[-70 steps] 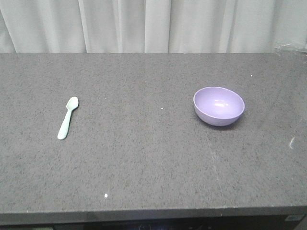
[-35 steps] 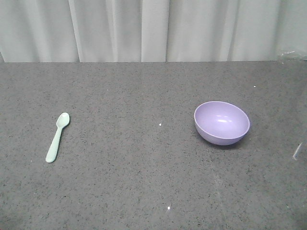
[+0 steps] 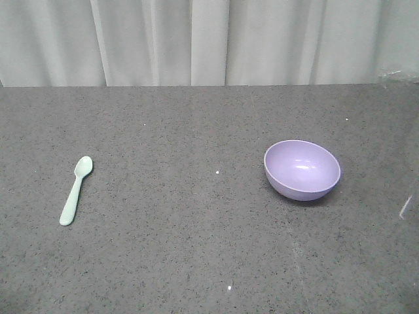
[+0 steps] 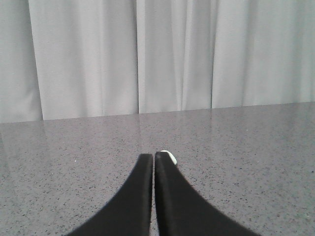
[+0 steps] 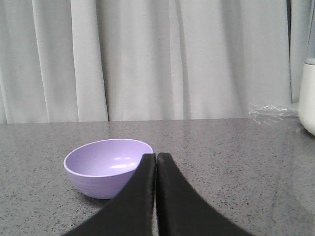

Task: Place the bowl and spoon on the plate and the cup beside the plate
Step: 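Lower both grippers over the counter, left above spoon, right near bowl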

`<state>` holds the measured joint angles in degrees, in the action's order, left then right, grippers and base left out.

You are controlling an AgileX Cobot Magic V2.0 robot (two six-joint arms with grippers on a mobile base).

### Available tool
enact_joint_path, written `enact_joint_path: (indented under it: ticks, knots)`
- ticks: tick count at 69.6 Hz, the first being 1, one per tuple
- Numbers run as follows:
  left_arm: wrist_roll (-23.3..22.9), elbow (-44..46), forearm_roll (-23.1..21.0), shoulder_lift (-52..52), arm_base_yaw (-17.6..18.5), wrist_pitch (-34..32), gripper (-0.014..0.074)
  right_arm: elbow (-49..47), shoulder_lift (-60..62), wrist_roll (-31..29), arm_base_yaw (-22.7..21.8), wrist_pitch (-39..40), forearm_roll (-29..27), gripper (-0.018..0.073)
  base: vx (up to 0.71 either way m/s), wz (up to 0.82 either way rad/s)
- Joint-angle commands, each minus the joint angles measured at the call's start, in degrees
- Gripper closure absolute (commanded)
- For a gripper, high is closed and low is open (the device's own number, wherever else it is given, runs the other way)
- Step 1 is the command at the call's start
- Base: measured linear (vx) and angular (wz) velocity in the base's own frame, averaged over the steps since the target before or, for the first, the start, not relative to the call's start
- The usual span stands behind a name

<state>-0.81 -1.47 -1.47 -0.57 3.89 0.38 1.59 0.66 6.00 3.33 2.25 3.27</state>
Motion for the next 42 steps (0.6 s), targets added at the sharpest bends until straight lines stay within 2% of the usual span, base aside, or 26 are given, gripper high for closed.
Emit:
enact_joint_path:
  ticks: [1,30,42]
  knots:
    - [-0.6,0.5,-0.3,-0.9,0.4,-4.2,0.0603,0.2,0.5,-0.1,-0.4,4.2,0.4,0.0565,0.00,0.00]
    - [-0.6,0.5,-0.3,-0.9,0.4,-4.6,0.0603,0.2,0.5,-0.1,-0.4,4.3,0.4,0.0565,0.00,0.00]
    - [-0.6,0.7,-0.3,-0.9,0.4,-4.9,0.0603,0.1,0.5,0.1,-0.4,10.7,0.3,0.0565,0.00,0.00]
